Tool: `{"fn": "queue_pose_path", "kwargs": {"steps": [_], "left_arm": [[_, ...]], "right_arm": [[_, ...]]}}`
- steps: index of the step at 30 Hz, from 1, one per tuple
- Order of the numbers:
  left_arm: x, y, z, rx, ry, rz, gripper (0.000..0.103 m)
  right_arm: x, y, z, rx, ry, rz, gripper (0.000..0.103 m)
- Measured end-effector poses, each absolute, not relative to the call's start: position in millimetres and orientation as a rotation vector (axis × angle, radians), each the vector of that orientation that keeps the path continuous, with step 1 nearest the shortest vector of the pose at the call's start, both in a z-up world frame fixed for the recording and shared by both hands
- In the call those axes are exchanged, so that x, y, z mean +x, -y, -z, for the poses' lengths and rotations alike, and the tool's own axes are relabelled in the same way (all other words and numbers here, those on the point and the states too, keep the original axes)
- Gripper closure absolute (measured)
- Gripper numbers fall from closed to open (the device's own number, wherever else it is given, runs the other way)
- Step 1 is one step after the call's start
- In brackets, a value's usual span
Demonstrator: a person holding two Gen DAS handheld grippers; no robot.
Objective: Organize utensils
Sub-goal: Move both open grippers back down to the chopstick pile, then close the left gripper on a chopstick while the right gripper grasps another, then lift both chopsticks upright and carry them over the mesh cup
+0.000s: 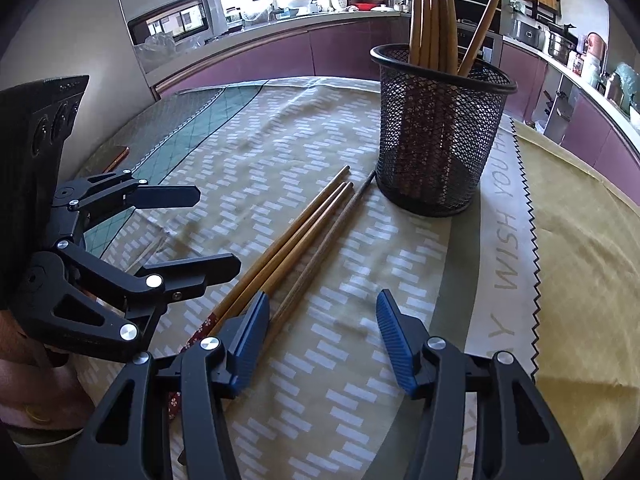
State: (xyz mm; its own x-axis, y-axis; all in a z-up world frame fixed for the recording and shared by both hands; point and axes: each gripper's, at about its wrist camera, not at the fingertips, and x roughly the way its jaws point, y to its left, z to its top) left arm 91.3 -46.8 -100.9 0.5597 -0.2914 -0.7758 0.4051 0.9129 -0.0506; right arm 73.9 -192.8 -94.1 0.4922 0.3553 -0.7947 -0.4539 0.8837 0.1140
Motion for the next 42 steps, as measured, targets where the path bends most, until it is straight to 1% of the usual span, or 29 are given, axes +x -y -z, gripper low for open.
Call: {"fn": "queue_pose_path", "kwargs": {"steps": [10,12,16,17,19,20,21,23,25,28,29,30,31,33,36,42], "left_arm": [[98,58,107,0.144,-0.907,0.413,0.022],[99,58,106,0.154,-0.91,0.398,0.028],[97,54,105,0.149,-0.915,0.401,0.035],[96,53,104,0.147,-0.916,0.403,0.039],[94,51,104,0.15,-0.916,0.404,0.043],[94,51,104,0.148,-0.917,0.408,0.047],[93,52,103,0.146,-0.918,0.414,0.053],[93,56,102,0.146,-0.919,0.423,0.058],[94,60,104,0.155,-0.919,0.423,0.06],[97,66,106,0.159,-0.916,0.417,0.064],[98,67,106,0.156,-0.917,0.417,0.069],[99,67,105,0.149,-0.918,0.417,0.077],[100,67,105,0.137,-0.922,0.418,0.081],[102,66,106,0.116,-0.927,0.416,0.091],[101,63,106,0.087,-0.926,0.413,0.095],[96,58,102,0.041,-0.904,0.413,0.096]], "right_arm": [[74,198,95,-0.097,-0.929,-0.487,0.05],[74,199,96,-0.097,-0.927,-0.486,0.051],[73,200,96,-0.095,-0.923,-0.488,0.052],[73,200,96,-0.095,-0.923,-0.487,0.053],[73,201,96,-0.096,-0.922,-0.486,0.055],[74,201,96,-0.095,-0.922,-0.486,0.056],[74,201,96,-0.099,-0.921,-0.484,0.059],[75,198,96,-0.114,-0.918,-0.477,0.065],[78,194,96,-0.13,-0.915,-0.472,0.07],[82,188,96,-0.143,-0.904,-0.459,0.076],[84,188,96,-0.138,-0.903,-0.459,0.077],[86,188,96,-0.13,-0.902,-0.459,0.081],[87,189,96,-0.12,-0.901,-0.46,0.088],[90,192,96,-0.084,-0.906,-0.471,0.093],[90,197,97,-0.046,-0.908,-0.476,0.094],[88,211,92,0.031,-0.893,-0.485,0.097]]}}
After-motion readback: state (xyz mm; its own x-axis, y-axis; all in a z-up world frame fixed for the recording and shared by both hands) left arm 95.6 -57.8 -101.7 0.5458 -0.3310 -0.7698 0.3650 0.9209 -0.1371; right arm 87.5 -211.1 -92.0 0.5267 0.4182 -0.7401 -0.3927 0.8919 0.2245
